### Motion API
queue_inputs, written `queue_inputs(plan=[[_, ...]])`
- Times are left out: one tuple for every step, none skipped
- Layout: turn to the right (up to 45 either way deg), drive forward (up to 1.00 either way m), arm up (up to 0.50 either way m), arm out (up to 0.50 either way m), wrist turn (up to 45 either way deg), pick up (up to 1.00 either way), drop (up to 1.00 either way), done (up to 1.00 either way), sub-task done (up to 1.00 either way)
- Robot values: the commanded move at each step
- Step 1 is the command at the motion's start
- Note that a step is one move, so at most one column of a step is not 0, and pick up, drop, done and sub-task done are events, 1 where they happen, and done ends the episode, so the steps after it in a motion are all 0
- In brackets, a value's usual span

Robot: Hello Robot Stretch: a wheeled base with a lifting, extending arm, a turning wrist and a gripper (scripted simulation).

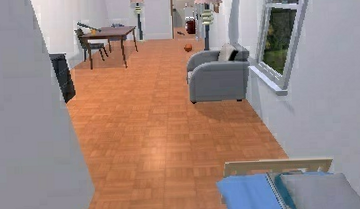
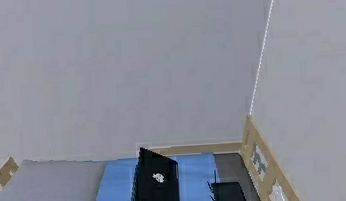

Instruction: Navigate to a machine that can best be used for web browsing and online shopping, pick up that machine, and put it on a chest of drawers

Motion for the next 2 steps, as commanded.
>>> queue_inputs(plan=[[0.0,0.00,0.46,0.00,0.0,0.00,0.00,0.00,0.00],[0.0,0.00,0.00,0.26,0.0,0.00,0.00,0.00,0.00]])
